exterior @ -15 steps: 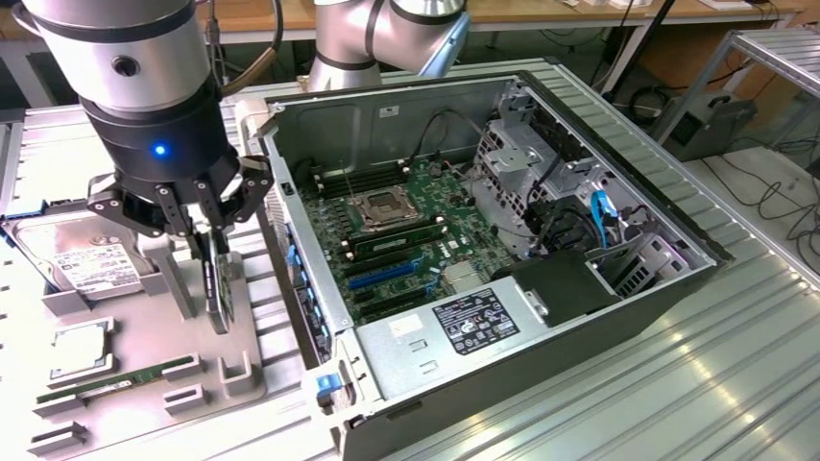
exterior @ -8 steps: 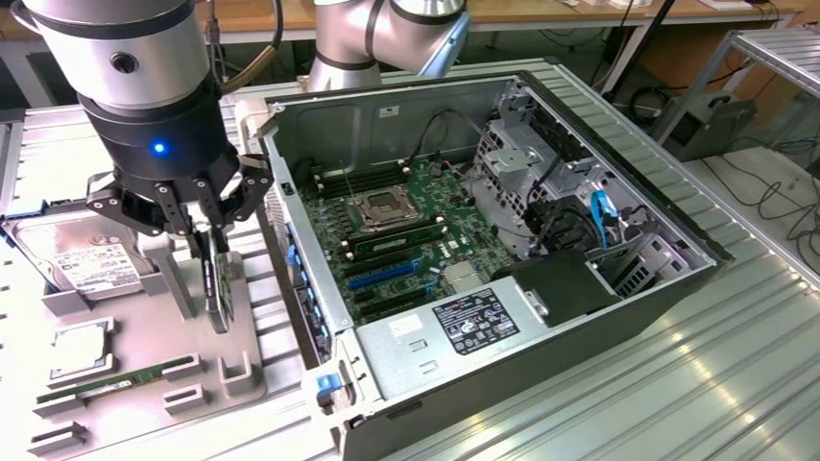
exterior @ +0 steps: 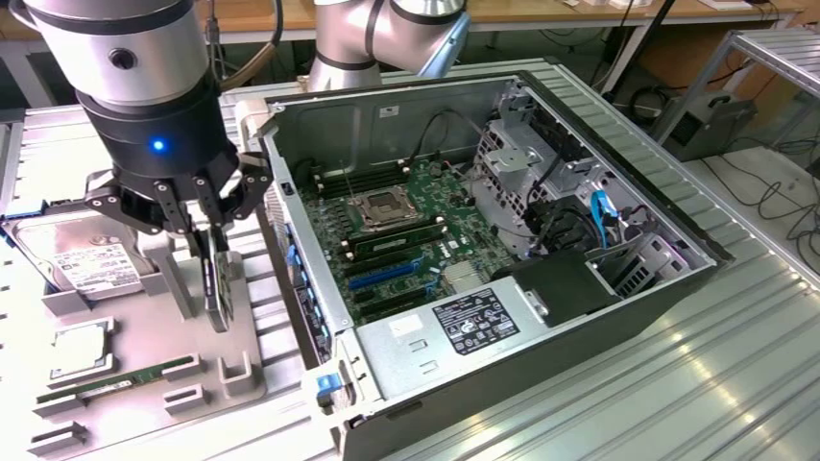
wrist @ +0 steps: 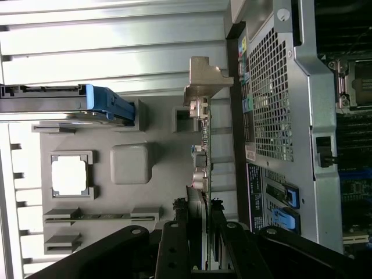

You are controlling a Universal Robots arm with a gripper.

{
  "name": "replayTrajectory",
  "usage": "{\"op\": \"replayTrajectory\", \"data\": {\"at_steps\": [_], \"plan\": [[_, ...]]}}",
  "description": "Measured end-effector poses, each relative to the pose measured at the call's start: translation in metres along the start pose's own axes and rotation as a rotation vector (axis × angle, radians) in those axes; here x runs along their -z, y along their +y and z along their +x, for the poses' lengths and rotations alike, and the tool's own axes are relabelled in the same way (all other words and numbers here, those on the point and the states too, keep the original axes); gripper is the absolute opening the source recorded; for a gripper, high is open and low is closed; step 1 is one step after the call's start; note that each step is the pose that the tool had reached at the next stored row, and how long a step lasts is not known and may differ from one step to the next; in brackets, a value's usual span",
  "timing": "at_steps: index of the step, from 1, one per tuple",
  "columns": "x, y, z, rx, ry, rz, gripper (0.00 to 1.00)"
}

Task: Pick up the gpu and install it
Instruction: 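Pick up the gpu and move the gpu toward the slot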

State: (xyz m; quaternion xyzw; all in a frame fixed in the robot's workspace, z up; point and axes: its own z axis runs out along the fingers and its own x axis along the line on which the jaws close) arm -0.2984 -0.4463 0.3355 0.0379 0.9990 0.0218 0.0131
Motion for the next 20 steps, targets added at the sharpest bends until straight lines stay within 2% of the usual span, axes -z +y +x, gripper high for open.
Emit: {"op": "replayTrajectory", "data": {"at_steps": [20], "plan": [[0.0064,0.0003,-0.0001,0.0,0.0,0.0,0.26]]}}
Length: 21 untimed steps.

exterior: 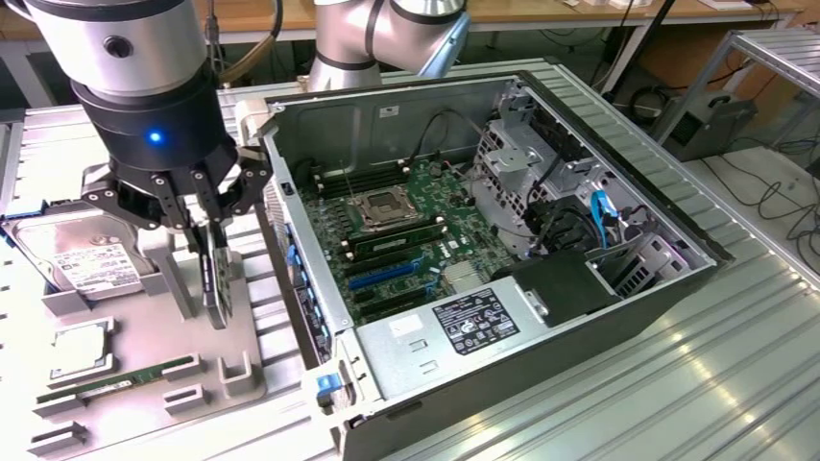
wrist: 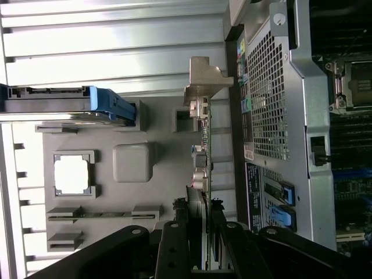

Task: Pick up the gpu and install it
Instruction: 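Pick up the gpu and move the gpu toward the slot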

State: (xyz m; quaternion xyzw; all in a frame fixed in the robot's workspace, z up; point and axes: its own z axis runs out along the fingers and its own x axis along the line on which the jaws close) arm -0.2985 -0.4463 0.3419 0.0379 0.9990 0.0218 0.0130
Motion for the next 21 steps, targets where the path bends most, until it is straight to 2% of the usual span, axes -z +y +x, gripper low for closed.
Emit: {"op": "replayTrajectory", "data": {"at_steps": [21], "plan": [[0.0055,0.0003,-0.0001,0.0,-0.0001,-0.0001,0.26]]}}
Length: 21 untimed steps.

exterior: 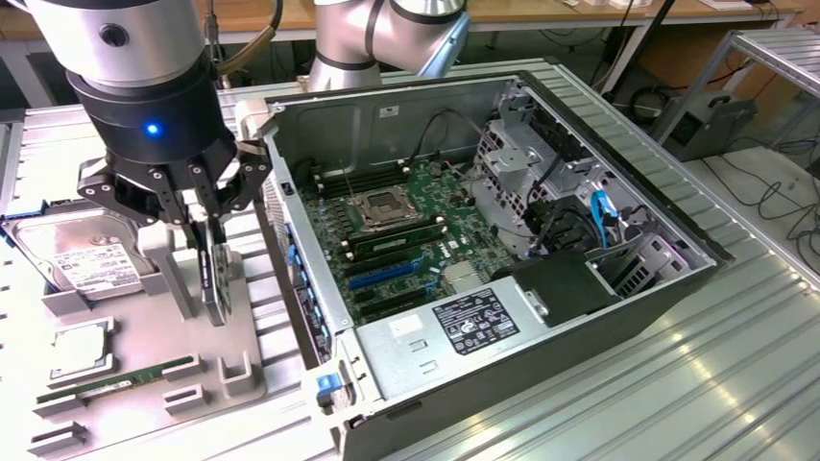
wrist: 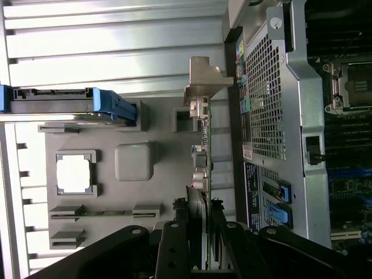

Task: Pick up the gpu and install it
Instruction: 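Pick up the gpu and move the gpu toward the slot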

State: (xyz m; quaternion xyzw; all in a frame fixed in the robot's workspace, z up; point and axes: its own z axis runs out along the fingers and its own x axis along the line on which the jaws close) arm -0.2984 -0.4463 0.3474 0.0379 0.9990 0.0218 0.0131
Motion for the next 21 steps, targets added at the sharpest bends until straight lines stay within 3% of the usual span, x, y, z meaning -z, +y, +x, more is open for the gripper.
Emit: {"op": "replayTrajectory", "data": {"at_steps": [21], "plan": [[0.004,0.0002,-0.0001,0.0,0.0001,0.0002,0.26]]}}
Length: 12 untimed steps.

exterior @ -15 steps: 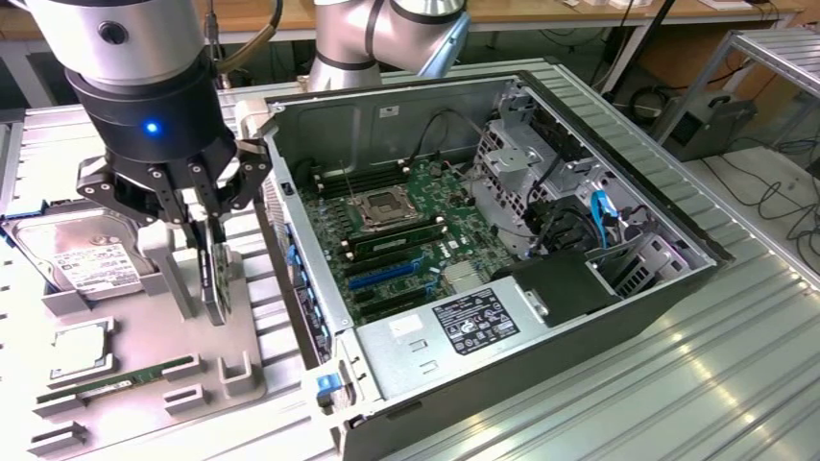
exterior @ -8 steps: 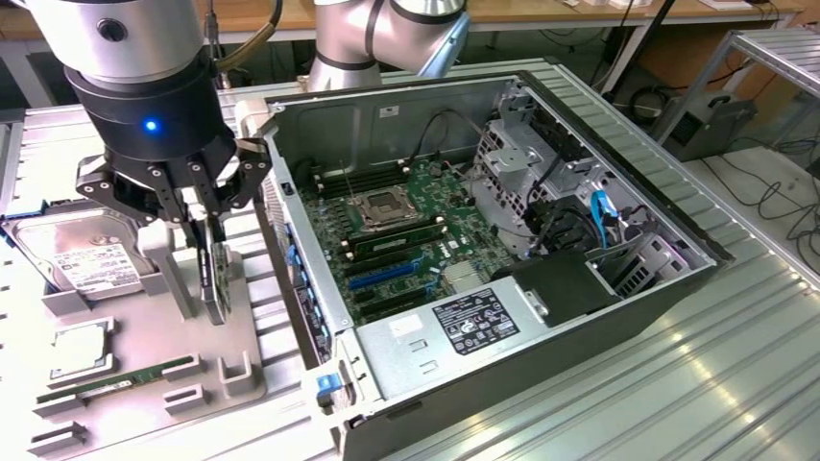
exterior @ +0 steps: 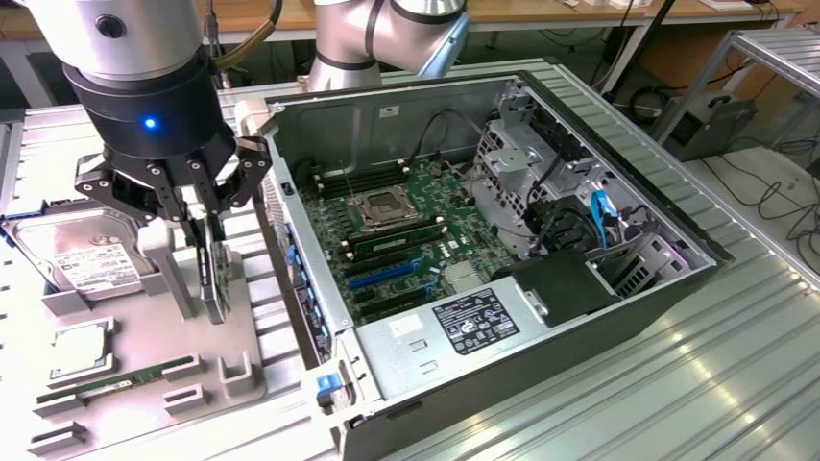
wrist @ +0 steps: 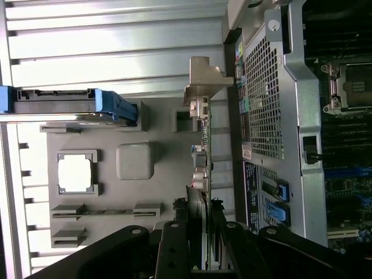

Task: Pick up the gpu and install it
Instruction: 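Pick up the gpu and move the gpu toward the slot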

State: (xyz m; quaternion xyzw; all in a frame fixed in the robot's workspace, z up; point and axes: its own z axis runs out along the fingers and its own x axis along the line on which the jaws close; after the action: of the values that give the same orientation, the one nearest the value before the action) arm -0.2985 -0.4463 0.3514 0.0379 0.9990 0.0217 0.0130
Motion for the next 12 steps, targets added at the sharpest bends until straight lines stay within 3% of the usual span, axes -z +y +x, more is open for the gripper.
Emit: {"op": "replayTrajectory", "data": {"at_steps": [12], "plan": [[0.0026,0.0001,-0.0001,0.0,-0.0001,-0.0001,0.26]]}}
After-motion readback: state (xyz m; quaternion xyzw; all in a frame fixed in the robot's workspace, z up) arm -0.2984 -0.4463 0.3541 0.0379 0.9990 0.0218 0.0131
